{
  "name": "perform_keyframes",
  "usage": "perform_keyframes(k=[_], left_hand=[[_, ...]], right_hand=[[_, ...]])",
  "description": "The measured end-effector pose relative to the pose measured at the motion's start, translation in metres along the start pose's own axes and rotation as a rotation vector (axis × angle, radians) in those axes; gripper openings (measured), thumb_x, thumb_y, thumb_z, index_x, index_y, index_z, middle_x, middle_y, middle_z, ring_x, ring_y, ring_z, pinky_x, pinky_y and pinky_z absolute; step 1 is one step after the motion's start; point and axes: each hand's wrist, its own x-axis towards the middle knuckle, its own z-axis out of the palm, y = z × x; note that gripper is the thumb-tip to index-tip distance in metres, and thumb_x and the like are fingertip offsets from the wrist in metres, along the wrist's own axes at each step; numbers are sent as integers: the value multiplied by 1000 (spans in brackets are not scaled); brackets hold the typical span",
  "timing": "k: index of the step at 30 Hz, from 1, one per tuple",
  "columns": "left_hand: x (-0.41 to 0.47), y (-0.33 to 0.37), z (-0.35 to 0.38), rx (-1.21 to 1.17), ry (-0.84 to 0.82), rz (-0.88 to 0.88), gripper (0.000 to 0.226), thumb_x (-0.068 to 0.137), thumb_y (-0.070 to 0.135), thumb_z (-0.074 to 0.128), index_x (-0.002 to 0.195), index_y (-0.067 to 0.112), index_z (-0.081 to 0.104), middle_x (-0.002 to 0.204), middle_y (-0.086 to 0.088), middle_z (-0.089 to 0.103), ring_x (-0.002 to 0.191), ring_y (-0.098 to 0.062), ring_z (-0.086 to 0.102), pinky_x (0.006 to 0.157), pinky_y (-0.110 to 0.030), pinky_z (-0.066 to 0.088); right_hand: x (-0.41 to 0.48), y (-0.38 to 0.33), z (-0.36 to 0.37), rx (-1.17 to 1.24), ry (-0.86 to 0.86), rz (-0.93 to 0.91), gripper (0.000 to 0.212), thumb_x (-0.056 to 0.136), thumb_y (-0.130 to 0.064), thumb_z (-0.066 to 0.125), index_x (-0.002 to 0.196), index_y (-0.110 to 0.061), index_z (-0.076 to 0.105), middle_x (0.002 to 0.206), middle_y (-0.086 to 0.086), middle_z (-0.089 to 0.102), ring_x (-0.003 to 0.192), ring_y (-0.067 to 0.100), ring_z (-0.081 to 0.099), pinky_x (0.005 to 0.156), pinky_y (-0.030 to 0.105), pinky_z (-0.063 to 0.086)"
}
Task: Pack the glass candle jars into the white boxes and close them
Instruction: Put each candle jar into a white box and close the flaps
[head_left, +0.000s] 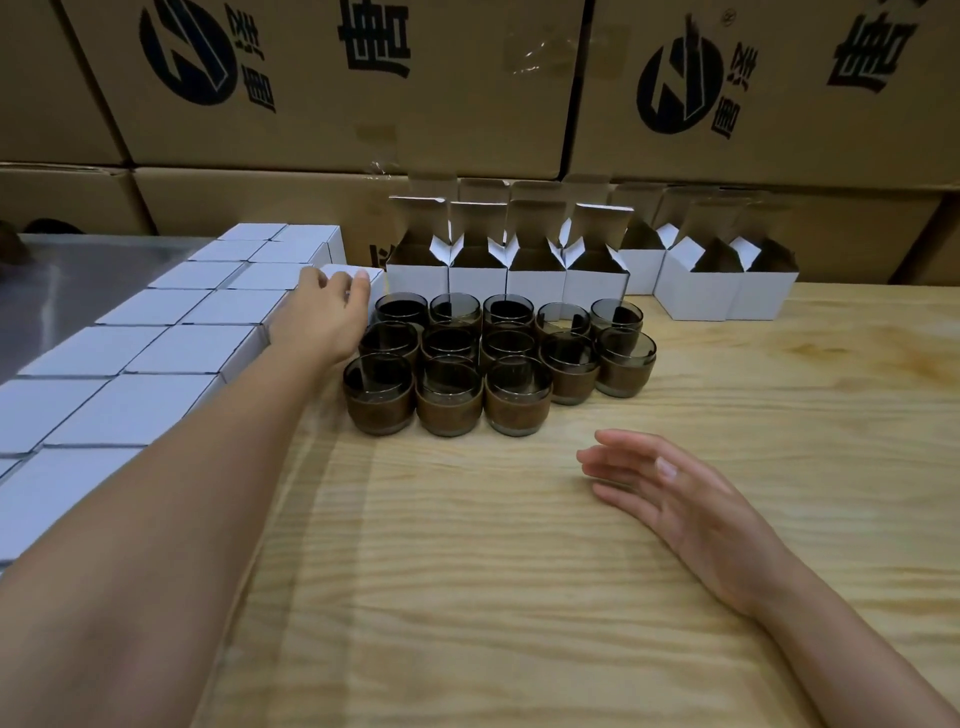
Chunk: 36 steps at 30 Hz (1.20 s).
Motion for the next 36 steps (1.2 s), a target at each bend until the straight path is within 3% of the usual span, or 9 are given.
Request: perform_keyframes(k=[4,9,12,16,18,20,24,31,36], left_hand=[[14,3,1,8,-91,-20,63,100,52,13,126,14,55,150,-11,29,133,-35,38,107,-48,30],[17,6,-5,-32,-192,-115,68,94,63,14,143,23,40,155,-2,24,140,-32,28,112,-48,24],[1,22,-12,-17,-62,-30,56,99,54,20,146,28,36,150,-12,30,138,-33,29,109,-48,25],[-45,61,-22,-169,217,126,30,98,31,39,104,12,60,108,-12,58,102,-29,50,79,-35,37],[-87,84,-19,-283,185,159,21,96,27,42,82,17,54,82,-3,58,79,-24,51,65,-32,33],[-136,106,-13,-384,107,166,20,94,27,46,76,21,53,73,5,56,70,-19,52,60,-31,34],[-213,124,17,-418,-77,130,18,94,26,48,86,14,59,83,-2,63,78,-23,58,67,-37,45],[-234,118,45,-205,-75,169,22,100,25,38,98,11,55,98,-5,62,91,-24,57,74,-35,40],[-231,120,53,-54,-34,239,25,101,27,32,99,14,53,96,-2,61,88,-22,57,72,-34,39]], right_hand=[[1,0,0,11,-1,8,49,78,-37,58,121,-14,65,124,19,62,123,31,54,104,40,45],[2,0,1,29,12,12,48,79,-37,58,120,-14,65,123,19,62,121,31,55,99,37,48],[2,0,1,34,20,11,48,81,-33,57,122,-11,62,122,20,62,120,32,56,99,37,48],[3,-1,2,31,30,17,44,84,-26,53,123,-8,59,121,19,63,119,31,57,101,39,47],[3,-2,4,21,33,21,41,86,-24,56,123,-7,59,120,18,64,118,29,58,100,37,48],[1,-4,6,0,44,24,38,88,-23,57,123,-7,59,119,18,64,116,28,60,99,35,49],[-1,-6,11,15,71,24,39,82,-22,55,118,-8,61,113,15,66,110,25,63,94,31,51],[-3,-6,13,-18,98,19,23,94,-8,49,112,-8,64,104,11,68,98,21,65,88,28,53],[12,-12,20,-276,425,-228,24,96,-3,49,86,-13,69,67,-5,65,68,6,60,67,18,49]])
